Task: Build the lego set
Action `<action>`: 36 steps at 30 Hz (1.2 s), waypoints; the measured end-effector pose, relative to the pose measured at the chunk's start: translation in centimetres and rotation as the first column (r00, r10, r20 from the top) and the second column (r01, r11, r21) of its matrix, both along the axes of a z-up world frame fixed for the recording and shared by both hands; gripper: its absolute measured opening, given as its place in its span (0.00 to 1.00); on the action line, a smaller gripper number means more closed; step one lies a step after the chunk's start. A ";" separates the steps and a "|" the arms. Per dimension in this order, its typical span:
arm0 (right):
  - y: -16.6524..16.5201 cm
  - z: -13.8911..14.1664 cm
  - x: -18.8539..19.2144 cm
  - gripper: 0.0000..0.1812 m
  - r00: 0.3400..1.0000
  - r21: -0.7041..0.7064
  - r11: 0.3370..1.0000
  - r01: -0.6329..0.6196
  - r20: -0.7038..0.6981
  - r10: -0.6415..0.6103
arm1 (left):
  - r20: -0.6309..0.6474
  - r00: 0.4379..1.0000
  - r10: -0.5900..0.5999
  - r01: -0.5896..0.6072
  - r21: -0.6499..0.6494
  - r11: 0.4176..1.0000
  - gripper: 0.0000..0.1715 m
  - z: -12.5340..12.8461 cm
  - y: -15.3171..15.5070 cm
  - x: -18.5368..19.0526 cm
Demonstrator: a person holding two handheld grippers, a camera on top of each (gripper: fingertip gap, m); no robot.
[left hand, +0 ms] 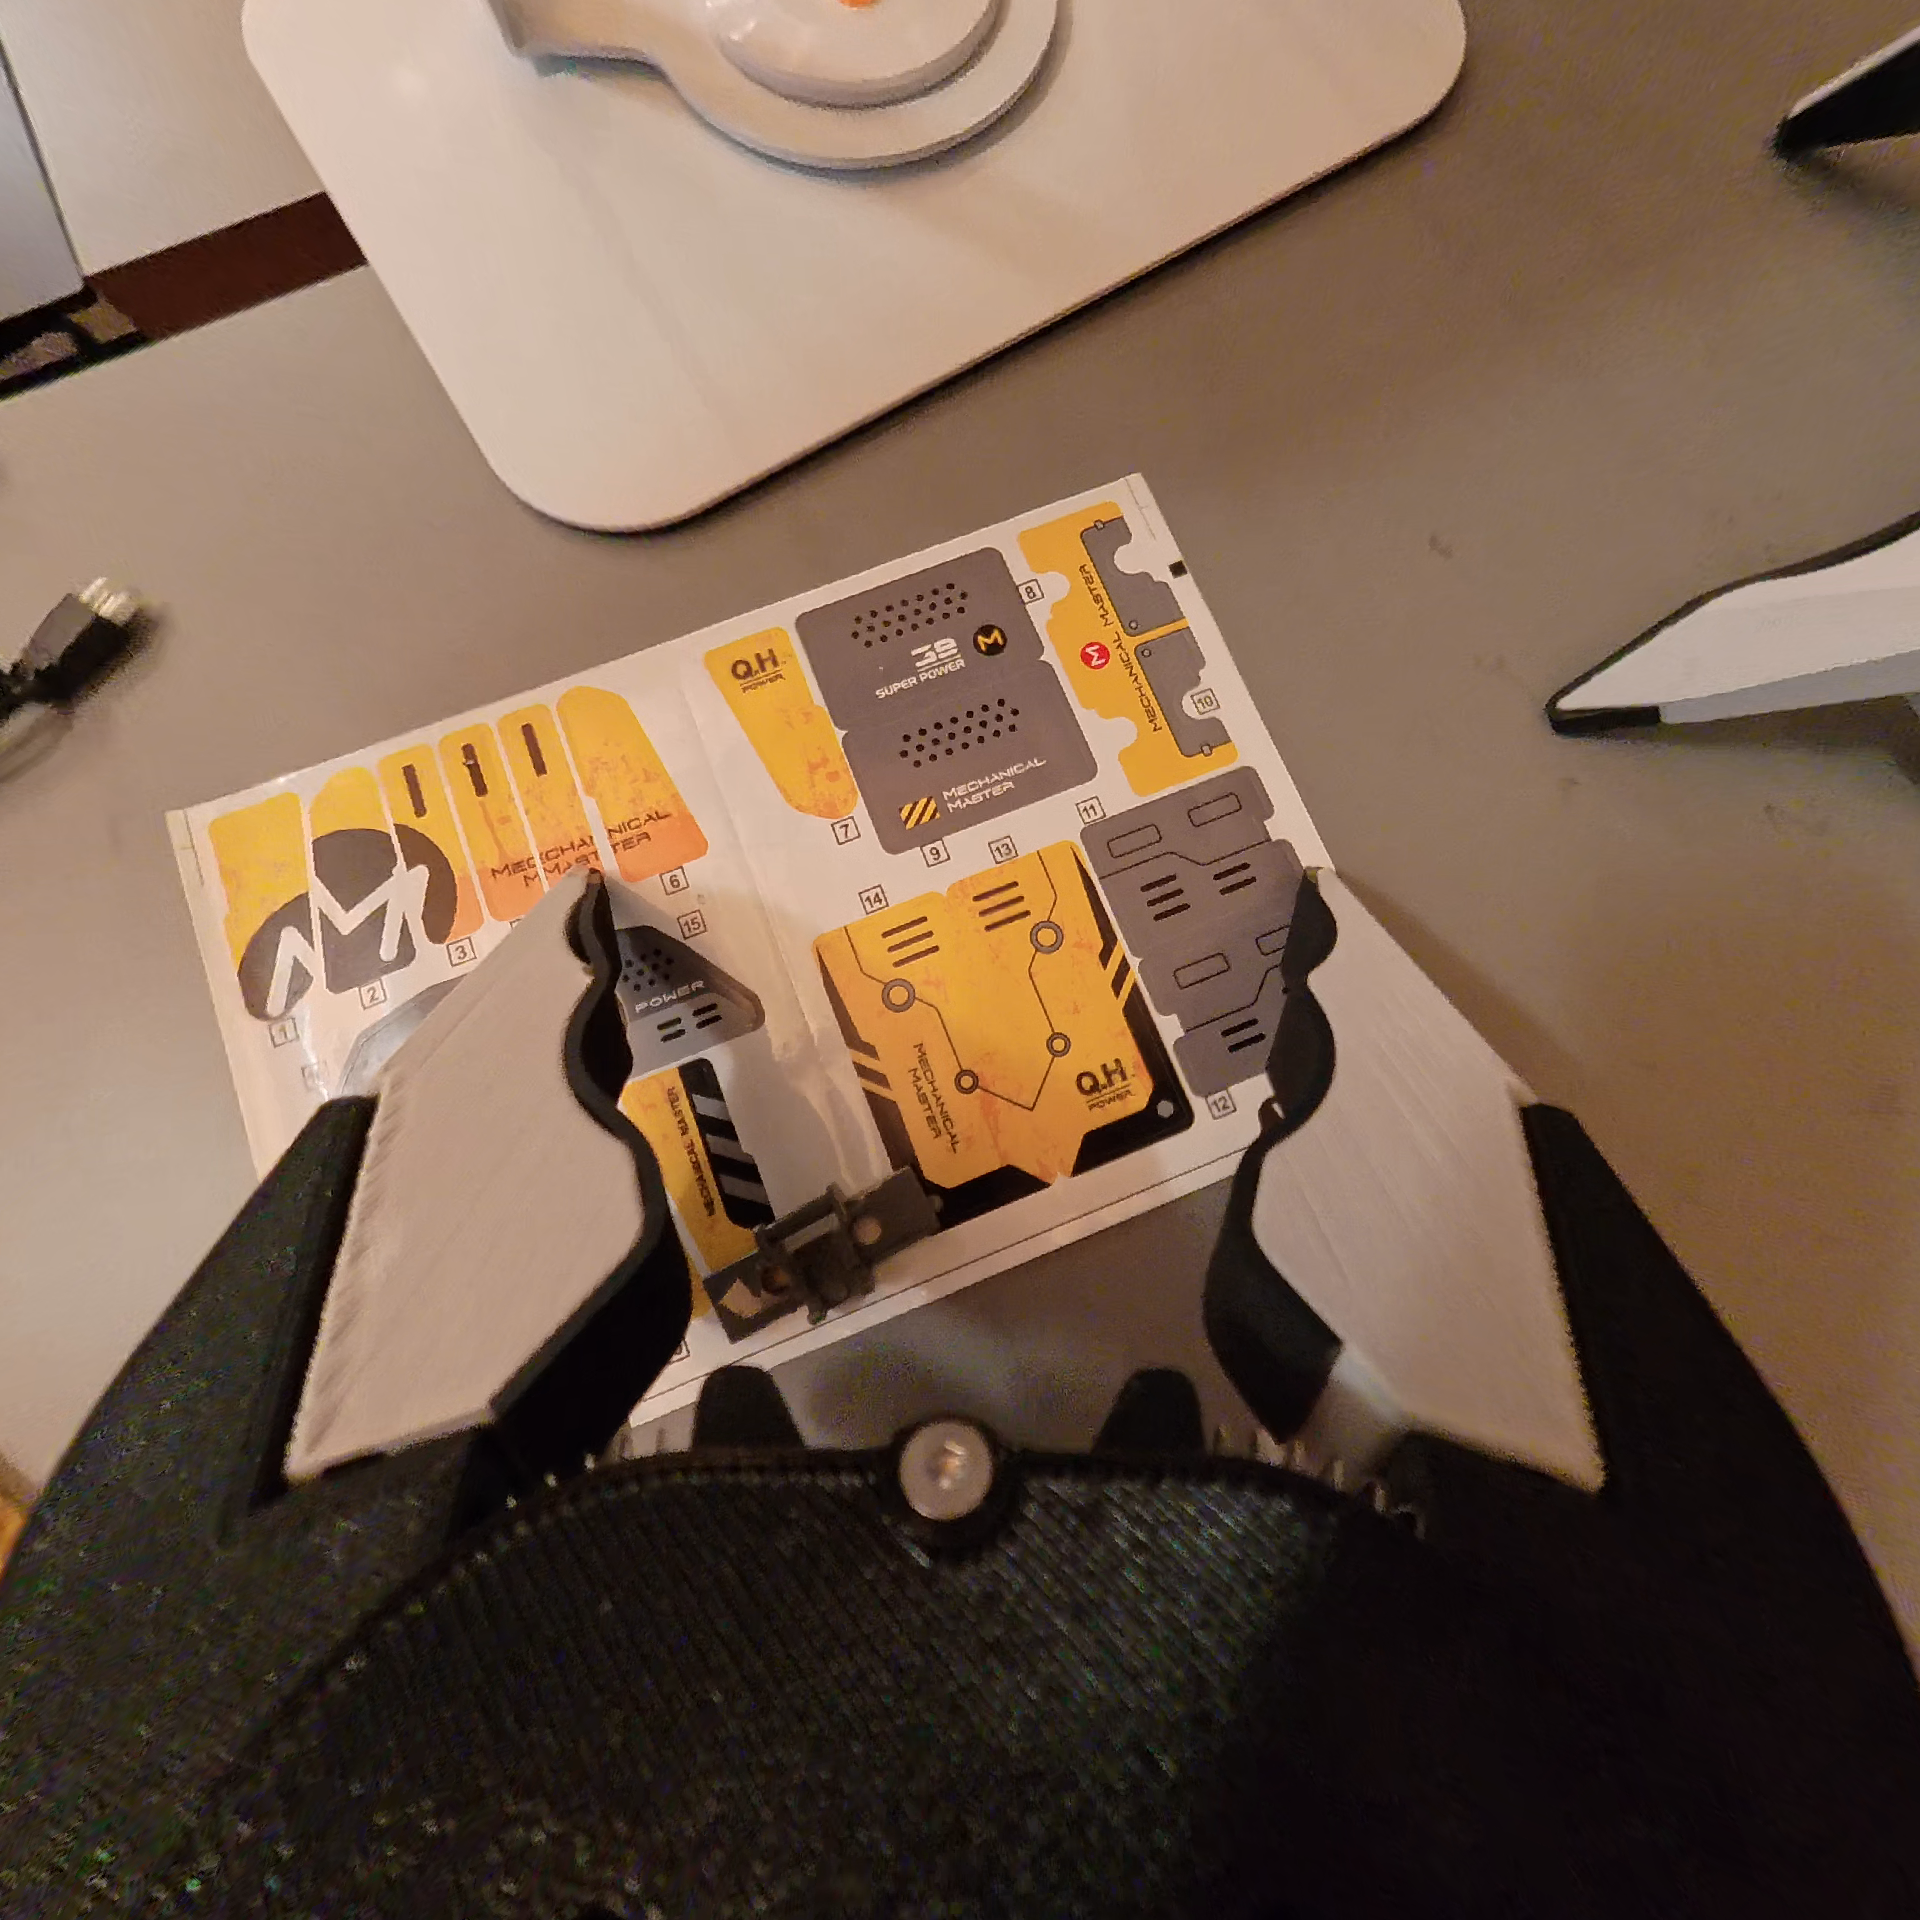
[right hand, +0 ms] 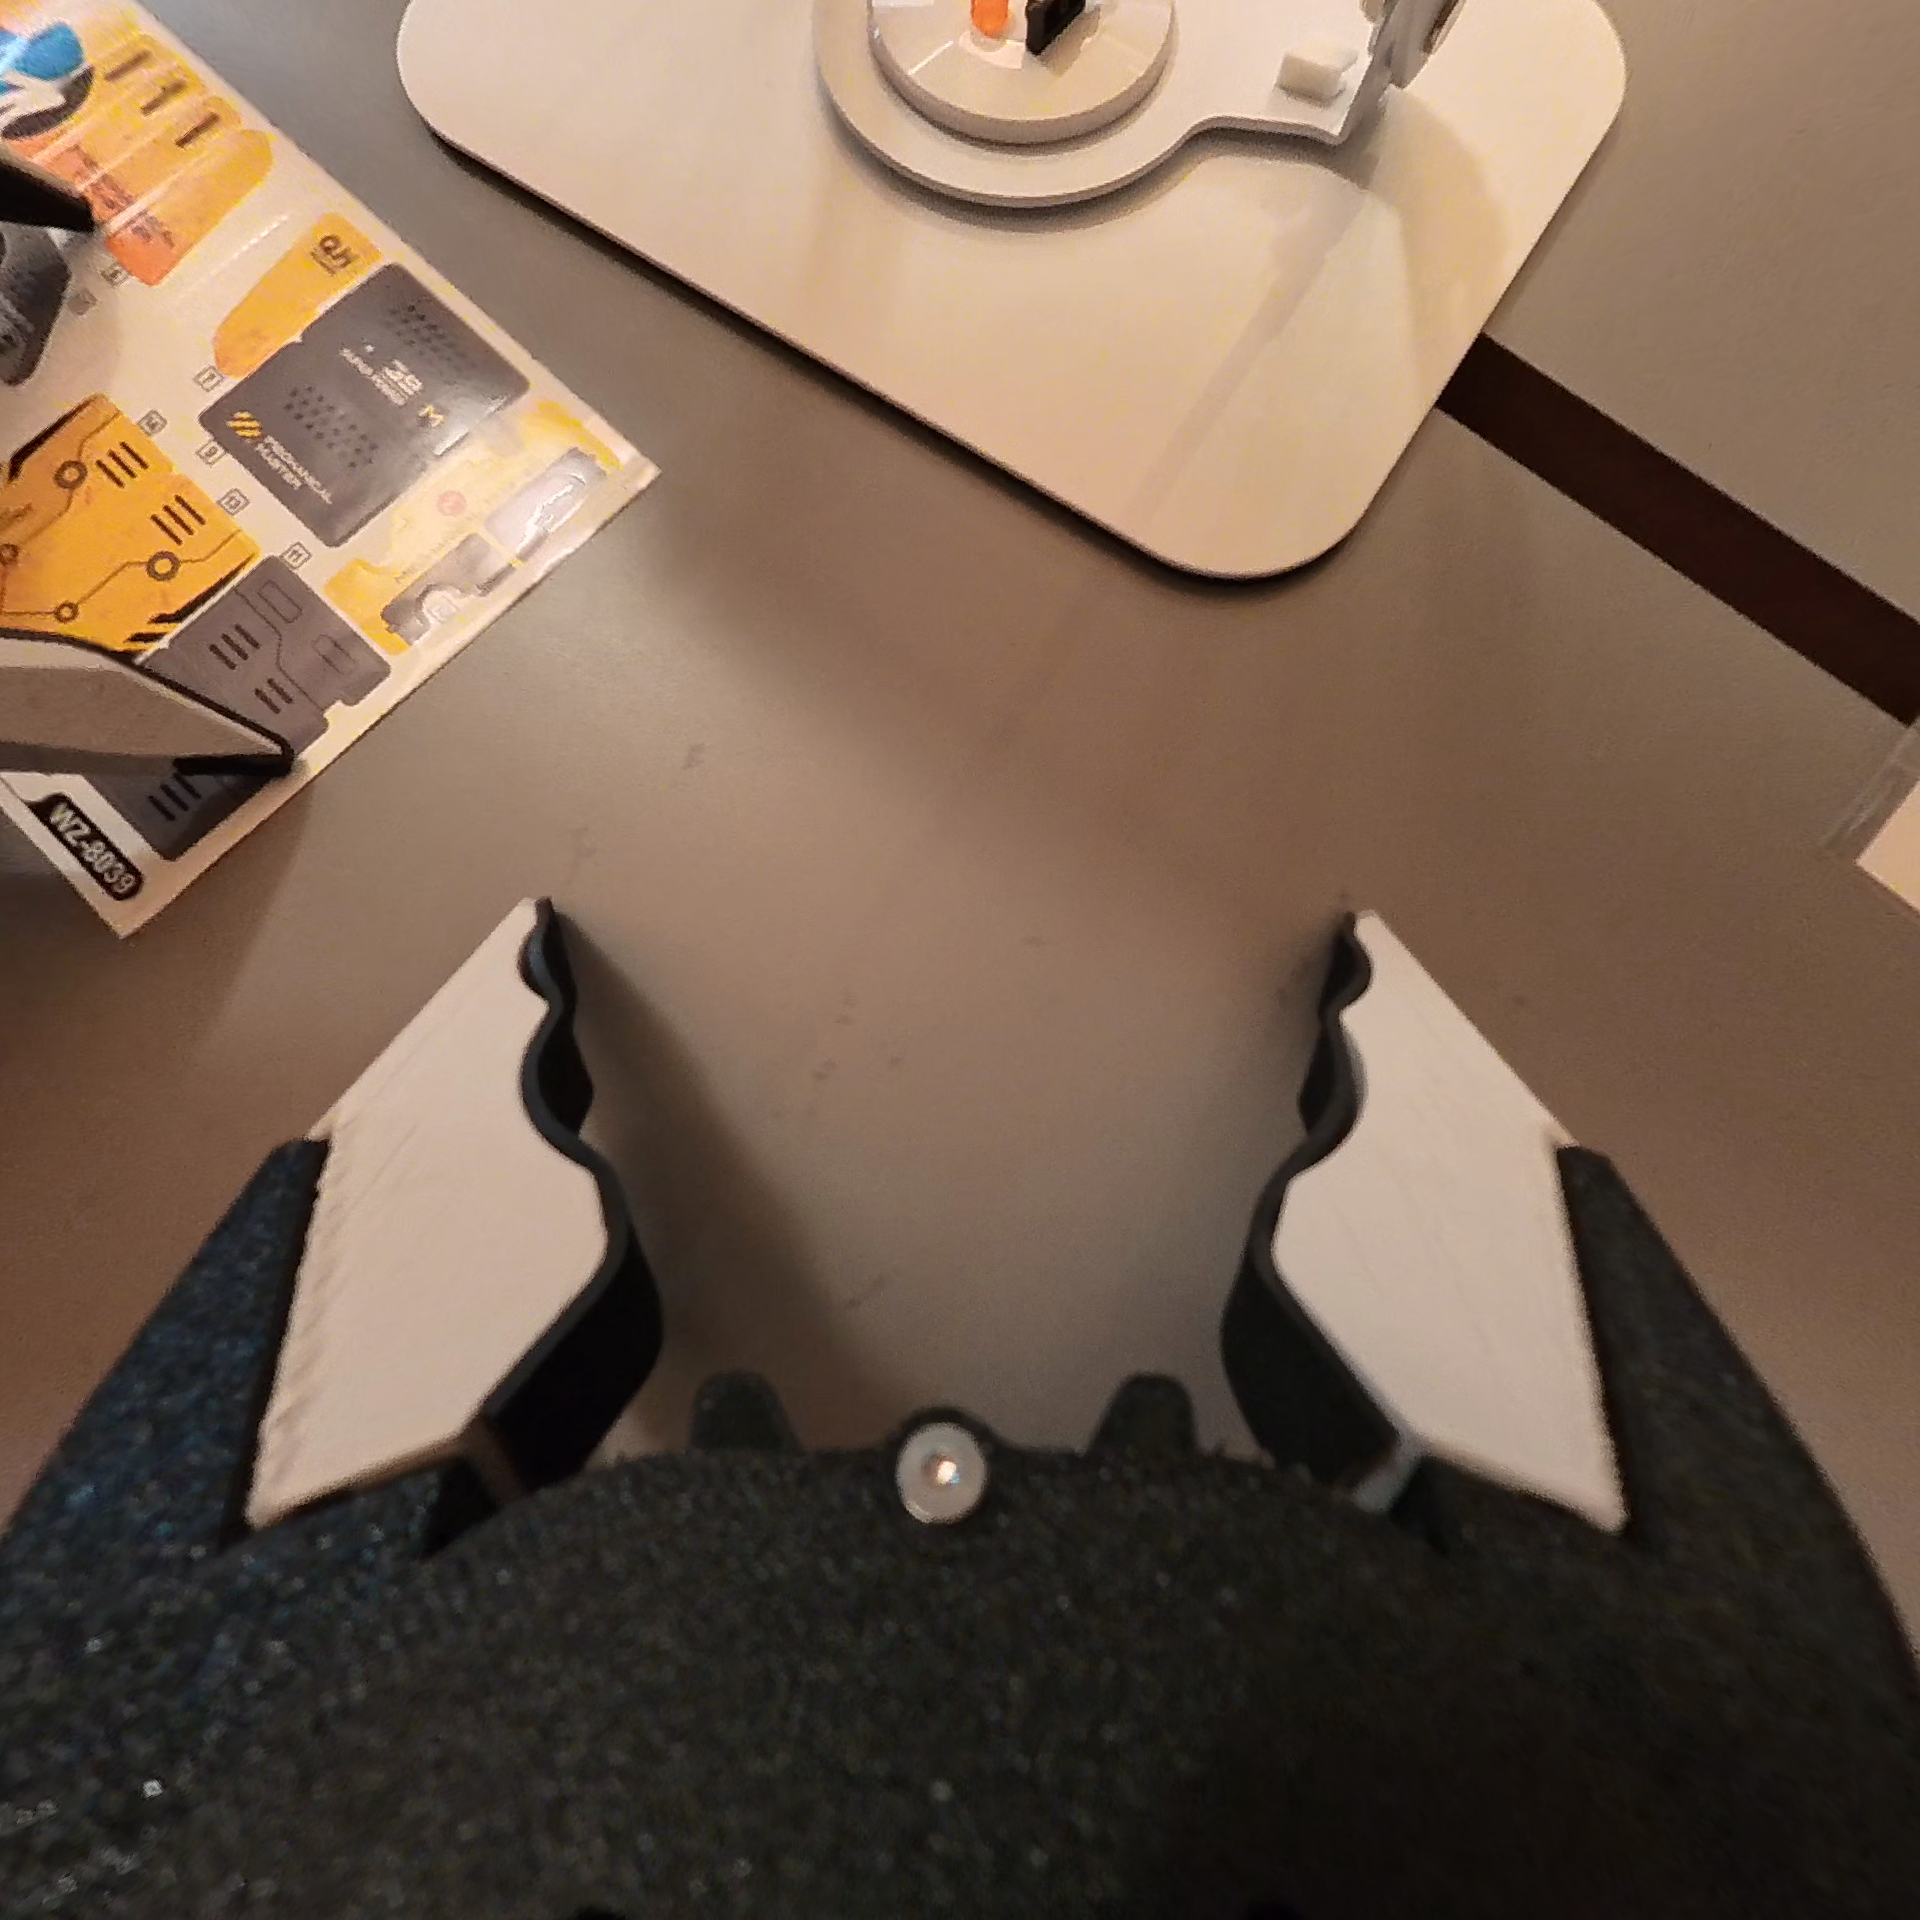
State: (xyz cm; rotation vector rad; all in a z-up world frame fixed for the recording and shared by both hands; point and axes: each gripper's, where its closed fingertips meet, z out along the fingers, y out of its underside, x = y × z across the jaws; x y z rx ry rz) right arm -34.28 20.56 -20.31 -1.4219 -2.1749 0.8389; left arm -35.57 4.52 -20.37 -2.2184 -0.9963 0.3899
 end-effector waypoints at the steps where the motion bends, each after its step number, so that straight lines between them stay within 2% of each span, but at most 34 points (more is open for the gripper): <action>1: 0.0 0.0 0.0 0.77 1.000 0.000 1.000 0.000 0.000 0.000 | 0.001 1.000 -0.015 0.015 0.001 1.000 0.73 0.0 0.1 -0.1; 6: 0.0 0.0 0.0 0.77 1.000 -0.001 1.000 0.002 -0.001 -0.002 | 0.016 0.998 -0.060 0.060 0.039 0.997 0.73 0.2 0.2 0.2; 8: -0.2 0.1 0.1 0.79 1.000 -0.022 1.000 -0.011 0.001 0.011 | 0.017 0.999 -0.043 0.043 0.025 0.999 0.71 0.3 -0.2 -0.2; 10: -0.9 1.1 0.4 0.67 0.999 -0.092 0.995 -0.049 -0.018 0.047 | -0.020 0.999 0.041 -0.042 -0.021 0.999 0.66 0.9 -1.6 -1.3; 11: -1.4 2.3 0.7 0.61 0.995 -0.148 0.985 -0.091 -0.049 0.084 | -0.058 0.996 0.074 -0.075 -0.024 0.997 0.64 1.9 -2.3 -1.7; 12: -1.7 3.8 0.9 0.59 0.989 -0.192 0.974 -0.123 -0.103 0.104 | -0.098 0.992 0.081 -0.081 0.008 0.997 0.64 3.4 -2.6 -1.8; 14: -1.6 6.8 1.8 0.59 0.968 -0.229 0.958 -0.174 -0.220 0.123 | -0.153 0.986 0.060 -0.042 0.116 0.992 0.66 6.8 -2.8 -1.2; 17: -1.8 9.0 4.7 0.60 0.937 -0.226 0.939 -0.258 -0.296 0.186 | -0.206 0.978 0.025 0.023 0.230 0.973 0.67 11.1 -3.8 0.4; 19: -1.9 10.0 7.2 0.60 0.921 -0.234 0.926 -0.296 -0.328 0.211 | -0.249 0.965 -0.078 0.140 0.242 0.960 0.67 12.4 -4.3 2.5; 22: -2.3 11.9 12.1 0.57 0.880 -0.306 0.875 -0.376 -0.415 0.233 | -0.318 0.934 -0.160 0.246 0.251 0.936 0.66 12.9 -5.6 5.0; 24: -2.5 12.6 15.3 0.54 0.859 -0.364 0.834 -0.415 -0.457 0.228 | -0.343 0.915 -0.212 0.312 0.268 0.912 0.65 12.8 -6.1 6.4; 27: -2.7 12.1 18.3 0.48 0.859 -0.437 0.787 -0.435 -0.464 0.217 | -0.380 0.869 -0.318 0.441 0.304 0.844 0.56 13.3 -6.0 8.3; 30: -3.2 12.5 19.8 0.49 0.849 -0.495 0.723 -0.482 -0.467 0.247 | -0.390 0.821 -0.418 0.559 0.393 0.731 0.58 13.6 -5.1 10.5; 31: -3.3 12.9 20.1 0.49 0.839 -0.501 0.704 -0.503 -0.479 0.259 | -0.376 0.805 -0.459 0.590 0.427 0.685 0.59 13.6 -4.9 11.3; 33: -3.7 13.7 20.8 0.50 0.816 -0.498 0.677 -0.542 -0.502 0.285 | -0.354 0.782 -0.513 0.623 0.455 0.636 0.62 13.2 -4.9 12.2; 36: -4.4 14.2 21.5 0.47 0.784 -0.450 0.680 -0.578 -0.538 0.310 | -0.360 0.753 -0.551 0.656 0.469 0.591 0.57 12.7 -5.3 13.3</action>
